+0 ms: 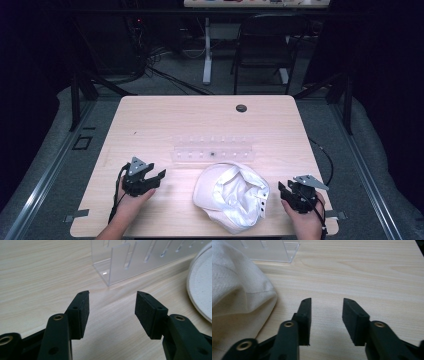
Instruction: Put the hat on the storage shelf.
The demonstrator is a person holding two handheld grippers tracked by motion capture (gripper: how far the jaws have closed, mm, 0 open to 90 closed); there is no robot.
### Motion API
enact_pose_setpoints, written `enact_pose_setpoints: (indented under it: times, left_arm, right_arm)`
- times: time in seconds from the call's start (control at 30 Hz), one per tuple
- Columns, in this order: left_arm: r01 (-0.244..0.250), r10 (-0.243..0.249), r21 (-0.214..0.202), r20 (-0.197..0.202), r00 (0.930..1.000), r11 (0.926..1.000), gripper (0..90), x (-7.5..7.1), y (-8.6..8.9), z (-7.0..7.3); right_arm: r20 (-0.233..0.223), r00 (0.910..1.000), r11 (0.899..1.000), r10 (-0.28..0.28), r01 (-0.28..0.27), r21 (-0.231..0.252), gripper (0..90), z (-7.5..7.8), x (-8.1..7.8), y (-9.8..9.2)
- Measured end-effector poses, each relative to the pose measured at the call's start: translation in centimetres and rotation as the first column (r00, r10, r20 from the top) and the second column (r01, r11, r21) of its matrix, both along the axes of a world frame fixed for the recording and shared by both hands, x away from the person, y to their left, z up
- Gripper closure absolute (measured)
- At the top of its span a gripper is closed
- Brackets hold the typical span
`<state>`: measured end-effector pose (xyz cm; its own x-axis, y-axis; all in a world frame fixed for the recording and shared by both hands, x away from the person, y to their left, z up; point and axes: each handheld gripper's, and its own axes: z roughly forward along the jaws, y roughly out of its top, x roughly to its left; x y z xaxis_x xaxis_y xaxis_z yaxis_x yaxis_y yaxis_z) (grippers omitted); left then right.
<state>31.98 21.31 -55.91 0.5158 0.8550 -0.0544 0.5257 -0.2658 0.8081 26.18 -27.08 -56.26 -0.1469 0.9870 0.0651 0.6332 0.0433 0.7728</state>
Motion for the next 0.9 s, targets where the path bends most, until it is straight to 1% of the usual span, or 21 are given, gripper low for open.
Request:
enact_pose_setpoints:
  times: [0.07,0.13,0.17,0.23,0.3,0.4,0.47,0.53,0.57,0.63,0.7,0.83,0.9]
  left_arm:
    - [0.006,-0.006,0.000,0.001,1.0000,1.0000,46.2,-0.1,-0.1,0.0]
    - [0.014,-0.014,0.010,0.008,0.9999,0.9999,46.4,-0.2,-0.2,0.2]
    - [0.017,-0.017,0.008,0.014,0.9998,0.9998,46.8,-0.2,-0.3,0.2]
    - [0.029,-0.029,0.010,0.015,0.9995,0.9995,47.3,-0.4,-0.4,0.3]
    - [0.042,-0.042,0.014,0.017,0.9990,0.9990,47.4,-0.5,-0.5,0.4]
    - [0.055,-0.056,0.020,0.019,0.9983,0.9983,47.3,-0.6,-0.8,0.5]
    - [0.061,-0.061,0.028,0.021,0.9979,0.9977,47.3,-0.7,-0.9,0.6]
    - [0.064,-0.065,0.036,0.031,0.9974,0.9973,47.1,-0.8,-1.1,0.7]
    - [0.062,-0.064,0.038,0.034,0.9974,0.9973,47.0,-0.8,-1.1,0.8]
    - [0.066,-0.068,0.044,0.038,0.9970,0.9969,46.4,-0.9,-1.2,0.8]
    - [0.067,-0.069,0.049,0.039,0.9969,0.9966,46.1,-0.9,-1.2,0.8]
    - [0.066,-0.068,0.058,0.033,0.9972,0.9962,46.0,-1.0,-1.2,0.8]
    - [0.063,-0.065,0.053,0.030,0.9974,0.9966,46.0,-1.0,-1.2,0.7]
  right_arm:
    - [-0.003,1.0000,1.000,-0.003,0.002,-0.009,58.1,0.0,-0.1,0.1]
    - [-0.005,1.0000,1.000,-0.001,0.001,-0.001,57.9,0.1,-0.1,0.2]
    - [-0.011,0.9999,1.000,-0.003,0.003,0.008,57.5,0.2,-0.2,0.1]
    - [-0.015,0.9999,0.999,0.001,0.000,0.037,58.9,0.3,-0.2,0.1]
    - [-0.031,0.9995,0.997,-0.001,0.003,0.077,60.4,0.5,-0.2,-0.1]
    - [-0.040,0.9992,0.989,0.005,0.001,0.147,58.8,1.1,-0.1,-0.6]
    - [-0.041,0.9991,0.983,0.012,-0.005,0.182,57.6,1.6,-0.2,-0.9]
    - [-0.055,0.9978,0.979,0.036,-0.025,0.202,56.7,2.2,-0.3,-1.1]
    - [-0.069,0.9963,0.976,0.051,-0.035,0.215,56.0,2.4,-0.3,-1.1]
    - [-0.097,0.9904,0.967,0.098,-0.071,0.245,55.1,3.0,-0.5,-1.1]
    - [-0.120,0.9835,0.952,0.135,-0.095,0.290,53.7,3.6,-0.6,-1.3]
    - [-0.157,0.9698,0.926,0.187,-0.121,0.357,51.8,4.9,-0.5,-1.5]
    - [-0.163,0.9650,0.918,0.205,-0.132,0.374,50.7,5.2,-0.5,-1.5]
